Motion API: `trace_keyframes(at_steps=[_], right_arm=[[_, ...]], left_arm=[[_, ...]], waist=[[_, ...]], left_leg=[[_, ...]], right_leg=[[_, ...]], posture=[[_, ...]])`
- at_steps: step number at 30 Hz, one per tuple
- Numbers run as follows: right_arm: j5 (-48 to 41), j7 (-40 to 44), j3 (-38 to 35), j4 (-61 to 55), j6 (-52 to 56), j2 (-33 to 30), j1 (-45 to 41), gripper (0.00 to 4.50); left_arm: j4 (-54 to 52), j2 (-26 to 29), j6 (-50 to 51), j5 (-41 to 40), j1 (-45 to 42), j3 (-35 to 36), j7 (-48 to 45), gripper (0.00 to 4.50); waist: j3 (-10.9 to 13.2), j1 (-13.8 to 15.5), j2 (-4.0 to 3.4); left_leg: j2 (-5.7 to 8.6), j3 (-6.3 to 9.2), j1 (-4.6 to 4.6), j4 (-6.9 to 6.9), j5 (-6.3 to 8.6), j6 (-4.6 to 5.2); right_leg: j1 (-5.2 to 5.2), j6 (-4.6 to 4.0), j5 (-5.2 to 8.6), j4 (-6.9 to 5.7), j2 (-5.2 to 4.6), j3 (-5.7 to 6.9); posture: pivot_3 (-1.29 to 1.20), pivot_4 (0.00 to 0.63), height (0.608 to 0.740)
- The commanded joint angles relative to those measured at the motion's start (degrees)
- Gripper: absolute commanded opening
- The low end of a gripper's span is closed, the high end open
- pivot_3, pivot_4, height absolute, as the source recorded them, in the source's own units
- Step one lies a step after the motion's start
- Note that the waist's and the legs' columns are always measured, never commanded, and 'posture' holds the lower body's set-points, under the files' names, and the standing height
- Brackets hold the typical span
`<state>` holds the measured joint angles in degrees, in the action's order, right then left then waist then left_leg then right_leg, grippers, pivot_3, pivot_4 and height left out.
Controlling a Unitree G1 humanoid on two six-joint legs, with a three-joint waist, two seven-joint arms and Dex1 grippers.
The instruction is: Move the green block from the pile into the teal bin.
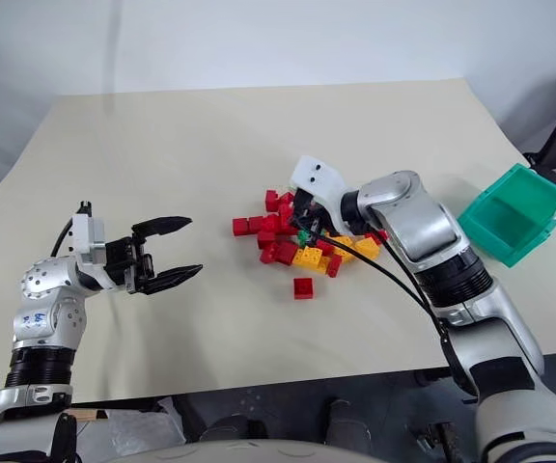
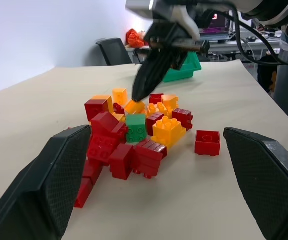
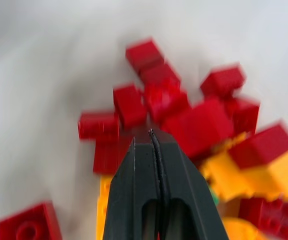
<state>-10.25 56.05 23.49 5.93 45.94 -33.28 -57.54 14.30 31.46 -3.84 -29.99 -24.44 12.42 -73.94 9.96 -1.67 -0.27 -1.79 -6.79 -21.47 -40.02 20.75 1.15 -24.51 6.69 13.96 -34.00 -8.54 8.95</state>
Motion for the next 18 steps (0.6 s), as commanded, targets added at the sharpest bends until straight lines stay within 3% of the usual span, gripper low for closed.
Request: trace_keyframes(at_steps=[1,8,15,18], right_arm=[[5.27,3.53,4.16,6.02,-6.82,-0.62,-2.42,0.41],[9.40,8.70,4.92,10.62,-12.25,-0.90,-5.80,2.48],[14.52,14.24,7.19,16.31,-17.58,-0.72,-8.79,2.48],[16.86,15.50,8.12,20.46,-22.02,0.17,-10.66,3.07]], left_arm=[[-2.00,-0.14,-0.85,-0.91,0.64,0.71,0.72,4.50],[-2.88,0.11,-0.62,-1.21,1.29,0.86,1.13,4.50],[-3.54,0.09,-0.51,-1.36,1.80,0.76,1.10,4.50],[-3.65,0.01,-0.58,-1.29,1.85,0.69,1.09,4.50]], waist=[[0.00,-0.14,0.00],[0.00,-0.19,-0.01],[0.01,-0.03,-0.01],[0.01,-0.17,-0.01]], left_leg=[[0.00,0.00,0.01,0.00,0.00,-0.01],[-0.01,-0.05,0.01,0.00,-0.01,-0.02],[0.00,-0.04,0.00,-0.01,-0.01,-0.02],[0.00,-0.05,0.01,-0.01,-0.01,-0.02]], right_leg=[[0.00,0.00,0.00,-0.01,0.01,0.01],[-0.03,0.00,0.00,-0.01,0.00,-0.02],[-0.02,0.00,0.00,0.00,0.00,-0.01],[-0.02,0.00,0.00,-0.01,0.00,-0.01]], posture=[[0.00,0.150,0.740],[0.00,0.150,0.740],[0.00,0.150,0.740],[0.00,0.150,0.740]])
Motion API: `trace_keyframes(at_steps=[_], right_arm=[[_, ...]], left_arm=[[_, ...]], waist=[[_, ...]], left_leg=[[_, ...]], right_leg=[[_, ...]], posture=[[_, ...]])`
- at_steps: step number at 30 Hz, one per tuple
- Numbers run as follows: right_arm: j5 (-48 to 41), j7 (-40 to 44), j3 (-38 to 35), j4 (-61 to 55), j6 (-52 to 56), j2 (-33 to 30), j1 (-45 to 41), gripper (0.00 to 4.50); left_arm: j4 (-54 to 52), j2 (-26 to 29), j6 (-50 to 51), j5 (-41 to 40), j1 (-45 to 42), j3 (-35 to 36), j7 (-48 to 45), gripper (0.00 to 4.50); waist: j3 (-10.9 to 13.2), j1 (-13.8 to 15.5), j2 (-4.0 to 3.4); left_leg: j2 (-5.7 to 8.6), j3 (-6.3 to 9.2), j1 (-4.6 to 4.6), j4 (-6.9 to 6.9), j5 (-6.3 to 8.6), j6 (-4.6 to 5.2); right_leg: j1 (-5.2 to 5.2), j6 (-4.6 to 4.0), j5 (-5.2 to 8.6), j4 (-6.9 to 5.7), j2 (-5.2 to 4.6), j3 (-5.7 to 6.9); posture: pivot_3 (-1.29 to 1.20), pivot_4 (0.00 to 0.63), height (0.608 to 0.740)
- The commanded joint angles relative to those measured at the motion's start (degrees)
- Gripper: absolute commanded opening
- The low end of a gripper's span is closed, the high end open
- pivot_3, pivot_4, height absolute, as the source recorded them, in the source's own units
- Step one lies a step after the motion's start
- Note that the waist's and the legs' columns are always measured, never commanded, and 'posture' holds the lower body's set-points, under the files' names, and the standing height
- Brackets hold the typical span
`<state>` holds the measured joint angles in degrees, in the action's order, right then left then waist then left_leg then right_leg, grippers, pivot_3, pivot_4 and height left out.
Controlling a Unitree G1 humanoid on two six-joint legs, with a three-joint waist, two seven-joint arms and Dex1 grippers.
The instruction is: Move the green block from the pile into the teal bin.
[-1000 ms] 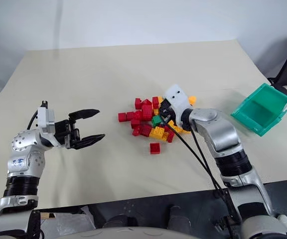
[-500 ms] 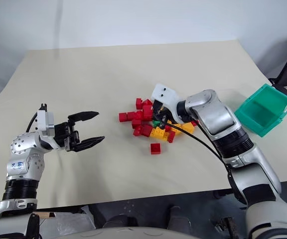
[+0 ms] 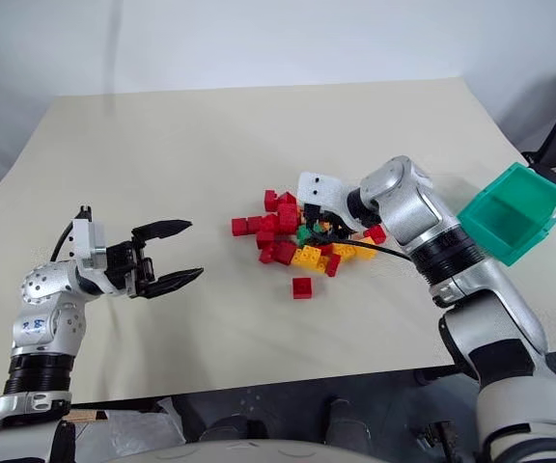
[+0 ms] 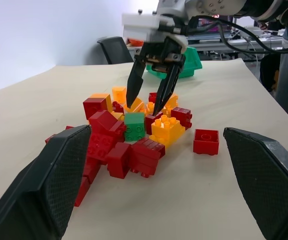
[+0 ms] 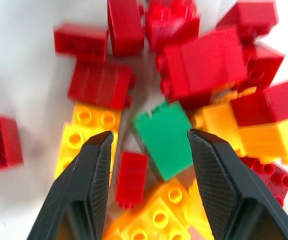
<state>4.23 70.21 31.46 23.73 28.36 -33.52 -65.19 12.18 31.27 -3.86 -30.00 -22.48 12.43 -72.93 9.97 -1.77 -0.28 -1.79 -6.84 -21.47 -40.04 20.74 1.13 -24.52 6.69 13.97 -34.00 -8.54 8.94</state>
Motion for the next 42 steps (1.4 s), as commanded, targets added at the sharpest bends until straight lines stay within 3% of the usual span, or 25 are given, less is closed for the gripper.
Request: trace_keyframes(at_steps=[1,3,5,28,33,42], right_arm=[[2.86,1.91,0.17,3.56,-5.54,0.65,-3.34,3.32],[3.73,2.28,0.13,6.02,-7.27,1.57,-4.29,4.04],[4.87,3.21,0.43,8.07,-9.18,2.20,-5.02,4.47],[14.34,16.90,3.94,27.86,-15.26,10.57,-12.61,4.47],[15.36,11.17,2.22,35.75,-14.37,14.74,-15.87,4.47],[16.49,8.83,0.02,43.62,-13.37,19.44,-18.26,4.47]], left_arm=[[-1.71,0.19,-0.52,-1.31,0.02,0.71,0.12,4.50],[-1.89,0.19,-0.52,-1.30,0.14,0.72,0.16,4.50],[-2.23,0.16,-0.46,-1.35,0.36,0.72,0.24,4.50],[-2.85,0.36,-0.62,-1.43,1.17,1.20,1.28,4.50],[-2.61,0.44,-0.58,-1.44,0.85,1.20,1.28,4.50],[-2.74,1.10,-0.41,-1.70,1.07,1.57,0.72,4.50]], waist=[[0.00,-0.10,0.00],[0.00,-0.19,0.00],[0.00,-0.24,0.00],[0.00,-0.31,-0.01],[-0.01,-0.96,0.00],[-0.01,-1.69,-0.01]], left_leg=[[0.00,-0.01,0.00,0.00,0.00,0.00],[-0.01,0.00,0.00,0.01,-0.01,-0.02],[-0.01,-0.01,0.00,0.01,-0.01,-0.02],[0.00,0.04,0.04,0.00,-0.02,-0.04],[-0.01,0.02,0.10,0.00,-0.04,-0.08],[-0.03,0.03,0.20,0.00,-0.09,-0.16]], right_leg=[[0.00,0.00,0.00,-0.01,0.00,0.00],[0.00,0.00,0.00,-0.01,0.01,0.01],[-0.01,0.00,0.00,-0.01,0.01,0.00],[0.04,0.00,0.00,-0.04,0.01,0.02],[0.06,0.00,0.00,-0.09,0.01,0.01],[0.09,-0.01,0.00,-0.24,0.01,-0.03]], posture=[[0.00,0.150,0.740],[0.00,0.150,0.740],[0.00,0.150,0.740],[0.00,0.150,0.740],[0.00,0.150,0.740],[0.00,0.150,0.740]])
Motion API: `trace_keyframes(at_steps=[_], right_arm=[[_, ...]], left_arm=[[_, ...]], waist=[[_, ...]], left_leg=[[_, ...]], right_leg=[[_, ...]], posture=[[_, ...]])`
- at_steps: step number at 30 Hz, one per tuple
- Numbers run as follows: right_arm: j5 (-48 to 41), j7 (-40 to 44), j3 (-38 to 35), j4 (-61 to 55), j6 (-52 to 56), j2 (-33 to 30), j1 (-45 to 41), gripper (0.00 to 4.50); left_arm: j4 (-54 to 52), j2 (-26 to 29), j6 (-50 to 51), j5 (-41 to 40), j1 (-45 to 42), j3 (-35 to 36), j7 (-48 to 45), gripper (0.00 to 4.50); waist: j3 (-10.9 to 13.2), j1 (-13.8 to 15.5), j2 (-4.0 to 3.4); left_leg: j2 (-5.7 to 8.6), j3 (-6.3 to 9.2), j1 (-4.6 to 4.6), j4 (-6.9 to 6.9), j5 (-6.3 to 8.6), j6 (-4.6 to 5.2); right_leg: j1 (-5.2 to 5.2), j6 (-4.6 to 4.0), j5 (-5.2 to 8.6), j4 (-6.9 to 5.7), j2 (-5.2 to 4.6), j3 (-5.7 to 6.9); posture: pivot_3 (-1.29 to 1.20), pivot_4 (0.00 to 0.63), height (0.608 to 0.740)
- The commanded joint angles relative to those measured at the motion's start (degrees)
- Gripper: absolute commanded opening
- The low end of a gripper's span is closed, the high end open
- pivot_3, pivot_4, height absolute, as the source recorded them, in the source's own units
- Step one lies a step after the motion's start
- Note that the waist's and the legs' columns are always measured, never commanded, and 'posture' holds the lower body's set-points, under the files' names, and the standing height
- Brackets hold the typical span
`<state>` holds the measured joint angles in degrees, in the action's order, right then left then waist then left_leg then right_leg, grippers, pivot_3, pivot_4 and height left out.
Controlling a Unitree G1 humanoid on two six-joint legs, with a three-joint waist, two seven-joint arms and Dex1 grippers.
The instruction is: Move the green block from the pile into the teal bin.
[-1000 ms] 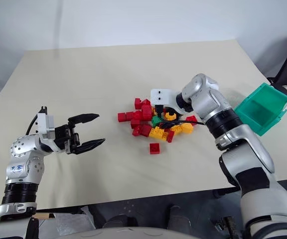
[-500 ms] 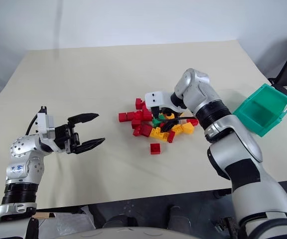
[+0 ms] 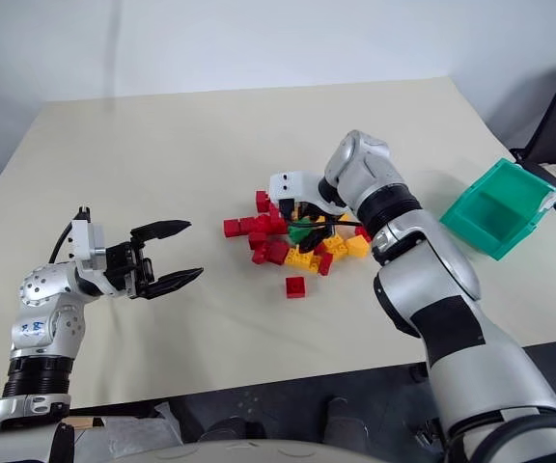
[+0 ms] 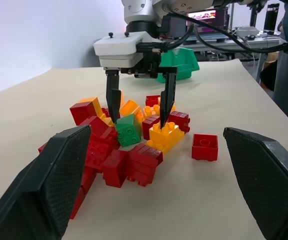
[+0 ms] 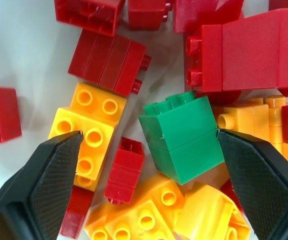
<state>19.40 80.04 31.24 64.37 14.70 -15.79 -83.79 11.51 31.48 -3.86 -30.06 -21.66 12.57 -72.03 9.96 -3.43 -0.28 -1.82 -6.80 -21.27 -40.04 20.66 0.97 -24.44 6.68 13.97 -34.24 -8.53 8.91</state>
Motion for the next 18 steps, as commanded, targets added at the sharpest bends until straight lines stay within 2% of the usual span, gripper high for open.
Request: trace_keyframes(at_steps=[1,14,15,16,18], right_arm=[[1.69,-1.53,0.16,3.65,0.15,1.98,0.20,4.47],[5.60,-9.42,0.79,7.24,-3.21,4.16,0.53,4.47],[5.95,-9.76,1.01,7.26,-3.53,4.10,0.76,4.09],[6.20,-9.76,1.16,7.28,-3.83,4.06,0.96,3.95],[6.04,-9.72,0.75,7.50,-3.68,4.26,1.02,3.36]], left_arm=[[-2.05,0.95,-0.46,-1.62,0.26,1.44,-0.19,4.50],[-2.45,1.04,-0.72,-1.37,0.81,1.98,0.25,4.50],[-2.53,1.09,-0.68,-1.36,0.91,2.03,0.29,4.50],[-2.60,1.10,-0.65,-1.39,0.99,2.06,0.32,4.50],[-2.40,1.11,-0.66,-1.30,0.79,1.98,0.38,4.50]], waist=[[0.00,-0.03,0.00],[-0.13,-0.40,0.21],[-0.13,-0.40,0.22],[-0.13,-0.41,0.22],[-0.16,-0.49,0.26]], left_leg=[[0.00,0.00,0.01,0.00,0.00,0.00],[-0.06,0.02,0.44,-0.06,-0.14,-0.14],[-0.07,0.06,0.55,-0.06,-0.14,-0.15],[-0.07,0.08,0.66,-0.05,-0.14,-0.15],[-0.08,0.00,0.89,-0.05,-0.14,-0.14]], right_leg=[[0.00,0.00,0.00,0.00,0.00,0.00],[0.08,-0.17,0.01,-0.50,-0.01,-0.32],[0.08,-0.20,0.02,-0.58,-0.02,-0.42],[0.09,-0.21,0.02,-0.66,-0.02,-0.54],[0.20,-0.22,0.01,-0.73,-0.03,-0.69]], posture=[[0.00,0.150,0.740],[0.00,0.150,0.740],[0.00,0.150,0.740],[0.00,0.150,0.740],[0.00,0.150,0.740]])
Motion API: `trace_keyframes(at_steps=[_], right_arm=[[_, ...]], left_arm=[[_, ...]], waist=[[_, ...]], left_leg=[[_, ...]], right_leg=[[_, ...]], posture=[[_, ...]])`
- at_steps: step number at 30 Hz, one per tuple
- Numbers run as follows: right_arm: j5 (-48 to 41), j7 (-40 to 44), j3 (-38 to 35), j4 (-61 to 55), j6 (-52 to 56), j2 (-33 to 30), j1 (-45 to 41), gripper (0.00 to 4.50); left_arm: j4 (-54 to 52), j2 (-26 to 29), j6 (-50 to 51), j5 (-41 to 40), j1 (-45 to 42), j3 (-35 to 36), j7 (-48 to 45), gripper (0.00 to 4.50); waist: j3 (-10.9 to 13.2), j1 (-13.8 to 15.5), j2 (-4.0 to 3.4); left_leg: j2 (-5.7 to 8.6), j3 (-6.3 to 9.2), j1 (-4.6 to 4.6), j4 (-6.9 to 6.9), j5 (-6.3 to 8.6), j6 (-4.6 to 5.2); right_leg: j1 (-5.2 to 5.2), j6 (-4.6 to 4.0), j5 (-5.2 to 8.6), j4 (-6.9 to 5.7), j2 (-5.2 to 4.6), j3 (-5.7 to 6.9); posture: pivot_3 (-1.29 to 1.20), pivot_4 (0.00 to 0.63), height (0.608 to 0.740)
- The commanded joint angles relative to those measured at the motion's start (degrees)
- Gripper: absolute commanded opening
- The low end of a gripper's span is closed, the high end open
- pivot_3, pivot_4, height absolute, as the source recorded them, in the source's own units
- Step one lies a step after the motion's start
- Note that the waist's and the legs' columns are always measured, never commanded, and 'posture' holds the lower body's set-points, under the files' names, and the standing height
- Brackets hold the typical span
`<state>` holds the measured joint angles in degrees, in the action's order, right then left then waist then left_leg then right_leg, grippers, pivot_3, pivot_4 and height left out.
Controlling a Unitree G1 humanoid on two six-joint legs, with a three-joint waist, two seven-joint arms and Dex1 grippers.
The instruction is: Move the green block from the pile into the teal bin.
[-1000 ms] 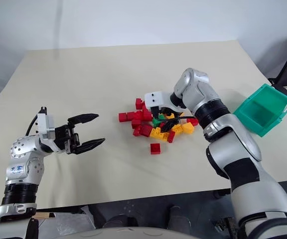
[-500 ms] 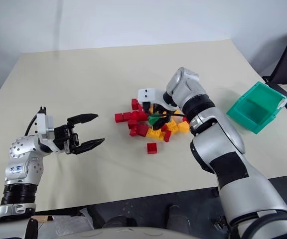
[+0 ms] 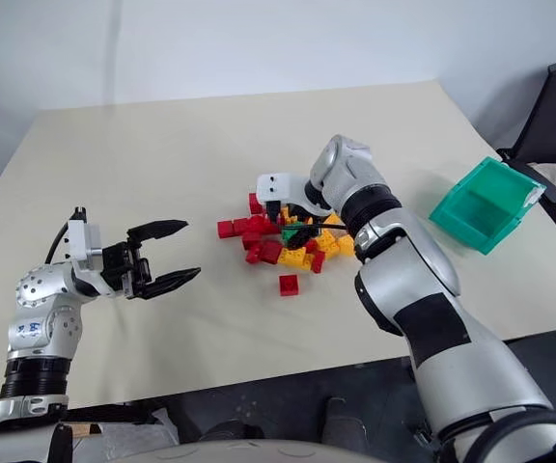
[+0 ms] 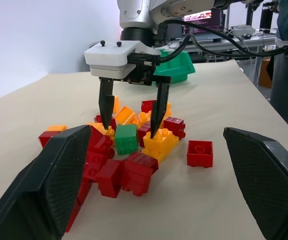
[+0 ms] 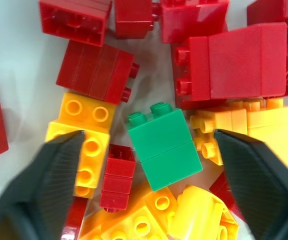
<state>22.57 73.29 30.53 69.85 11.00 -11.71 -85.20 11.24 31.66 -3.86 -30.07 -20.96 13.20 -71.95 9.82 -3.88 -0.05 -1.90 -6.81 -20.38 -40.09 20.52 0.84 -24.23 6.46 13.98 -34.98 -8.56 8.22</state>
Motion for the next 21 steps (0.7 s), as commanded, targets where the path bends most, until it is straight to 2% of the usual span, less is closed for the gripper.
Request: trace_keyframes(at_steps=[1,3,10,13,21], right_arm=[[2.35,-2.75,0.81,2.13,0.63,0.43,2.26,3.05],[1.09,-2.20,-0.75,1.92,1.60,0.64,1.43,2.45],[-1.52,2.57,-4.60,-0.92,3.31,-0.31,-0.44,2.45],[-1.65,3.64,-5.15,-2.15,3.16,-1.40,-0.13,2.45],[-0.03,1.74,-4.08,-2.18,1.55,-2.11,1.17,2.45]], left_arm=[[-2.09,0.91,-0.64,-1.25,-0.01,1.32,0.35,4.50],[-2.17,0.86,-0.62,-1.26,-0.15,1.32,0.54,4.50],[-2.00,0.92,-0.66,-1.14,-0.31,1.50,0.74,4.50],[-1.52,1.02,-0.75,-1.09,-0.48,1.54,0.77,4.50],[-1.40,0.59,-1.02,-0.97,-0.67,1.20,1.03,4.50]], waist=[[-0.03,-0.08,0.04],[-0.02,-0.03,0.05],[0.00,0.02,0.00],[0.01,0.09,0.00],[0.01,0.25,0.01]], left_leg=[[-0.07,-0.02,0.07,0.00,0.00,0.00],[-0.24,-0.07,0.10,0.00,0.00,0.01],[-0.25,-0.13,-0.34,0.16,0.06,0.02],[0.04,-0.12,-0.96,0.07,0.09,0.09],[0.08,-0.13,-1.03,0.11,0.10,0.10]], right_leg=[[0.03,-0.02,-0.01,-0.03,-0.01,-0.07],[0.02,-0.05,-0.02,-0.05,-0.02,-0.14],[-0.50,-0.06,-0.03,0.02,0.01,-0.18],[-1.03,-0.06,-0.03,0.03,0.00,-0.14],[-1.08,-0.05,-0.03,0.11,0.02,-0.06]], posture=[[0.00,0.150,0.740],[0.00,0.150,0.740],[0.00,0.150,0.740],[0.00,0.150,0.740],[0.00,0.150,0.740]])
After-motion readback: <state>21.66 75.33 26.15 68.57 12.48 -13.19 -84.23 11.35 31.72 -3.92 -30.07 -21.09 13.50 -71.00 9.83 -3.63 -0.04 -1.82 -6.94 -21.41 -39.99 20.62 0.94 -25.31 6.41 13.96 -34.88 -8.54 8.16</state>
